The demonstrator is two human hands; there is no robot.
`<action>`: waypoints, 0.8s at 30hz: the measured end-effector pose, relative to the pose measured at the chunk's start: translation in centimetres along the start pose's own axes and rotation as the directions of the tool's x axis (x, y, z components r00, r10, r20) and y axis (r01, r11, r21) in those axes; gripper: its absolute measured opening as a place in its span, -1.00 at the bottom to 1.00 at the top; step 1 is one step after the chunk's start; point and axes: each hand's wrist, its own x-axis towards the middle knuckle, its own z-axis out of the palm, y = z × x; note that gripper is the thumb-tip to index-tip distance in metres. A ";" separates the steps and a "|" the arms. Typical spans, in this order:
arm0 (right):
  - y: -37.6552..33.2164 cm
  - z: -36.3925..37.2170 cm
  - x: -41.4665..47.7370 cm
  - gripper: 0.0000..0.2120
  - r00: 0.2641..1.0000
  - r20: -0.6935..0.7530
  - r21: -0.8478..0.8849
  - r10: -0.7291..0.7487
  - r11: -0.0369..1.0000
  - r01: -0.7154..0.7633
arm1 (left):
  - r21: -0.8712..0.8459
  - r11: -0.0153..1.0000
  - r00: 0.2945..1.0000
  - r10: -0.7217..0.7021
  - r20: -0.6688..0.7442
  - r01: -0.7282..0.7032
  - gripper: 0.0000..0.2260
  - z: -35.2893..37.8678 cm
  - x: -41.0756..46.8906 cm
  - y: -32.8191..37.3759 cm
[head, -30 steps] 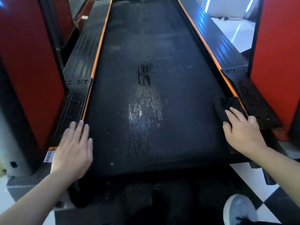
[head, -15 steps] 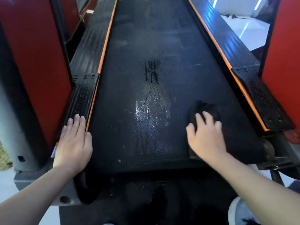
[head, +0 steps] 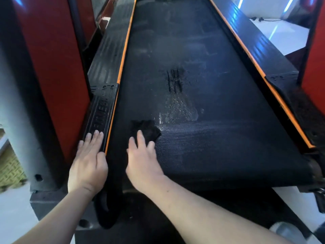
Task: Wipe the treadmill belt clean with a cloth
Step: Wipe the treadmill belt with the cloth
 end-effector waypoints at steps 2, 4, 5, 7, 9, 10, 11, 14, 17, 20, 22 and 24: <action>-1.1 -0.3 0.5 -0.31 1.000 0.006 0.105 -0.021 0.994 0.020 | 0.058 0.998 0.999 0.007 -0.035 -0.005 -0.37 0.1 0.0 0.0; -1.5 -0.3 1.1 -0.34 0.998 0.023 0.193 -0.058 0.980 0.053 | 0.064 0.998 0.999 -0.017 -0.036 0.019 -0.37 0.2 0.0 -0.1; -1.6 -0.3 1.4 -0.36 0.996 0.025 0.231 -0.082 0.970 0.074 | 0.061 0.998 0.999 -0.026 -0.028 0.028 -0.37 0.2 0.0 -0.2; -1.6 0.1 2.0 -0.39 0.992 0.012 0.259 -0.122 0.959 0.115 | 0.072 0.997 1.000 -0.014 -0.014 0.015 -0.37 0.3 0.0 -0.4; -1.5 0.5 2.4 -0.42 0.989 -0.011 0.232 -0.150 0.961 0.148 | 0.081 0.997 1.000 -0.020 -0.010 0.021 -0.37 0.3 0.1 -0.4; -1.4 0.7 2.5 -0.44 0.987 -0.030 0.209 -0.160 0.964 0.163 | 0.084 0.996 1.000 -0.025 -0.010 0.026 -0.37 0.2 0.1 -0.4; -1.2 0.9 2.5 -0.45 0.985 -0.053 0.184 -0.166 0.968 0.172 | 0.089 0.996 1.000 -0.025 -0.007 0.026 -0.37 0.2 0.0 -0.2; -0.7 1.3 2.4 -0.50 0.977 -0.122 0.079 -0.177 0.979 0.187 | 0.105 0.994 1.000 -0.019 0.000 0.019 -0.39 -0.1 -0.2 0.2; 0.7 0.5 2.2 -0.51 0.977 -0.131 0.043 -0.169 0.983 0.176 | 0.112 0.993 0.999 -0.036 0.001 0.036 -0.42 -0.2 -0.3 0.5; 3.0 -1.0 1.6 -0.46 0.977 -0.129 0.014 -0.167 0.985 0.171 | 0.120 0.992 0.999 -0.046 -0.009 0.046 -0.50 -0.3 -0.4 1.1; 4.8 -1.9 1.1 -0.43 0.983 -0.119 0.000 -0.143 0.990 0.144 | 0.140 0.989 0.998 -0.055 -0.019 0.057 -0.53 -0.3 -0.6 1.2; 6.8 -3.1 0.5 -0.39 0.988 -0.111 -0.009 -0.110 0.994 0.110 | 0.149 0.987 0.999 -0.053 -0.013 0.054 -0.50 -0.4 -0.7 1.4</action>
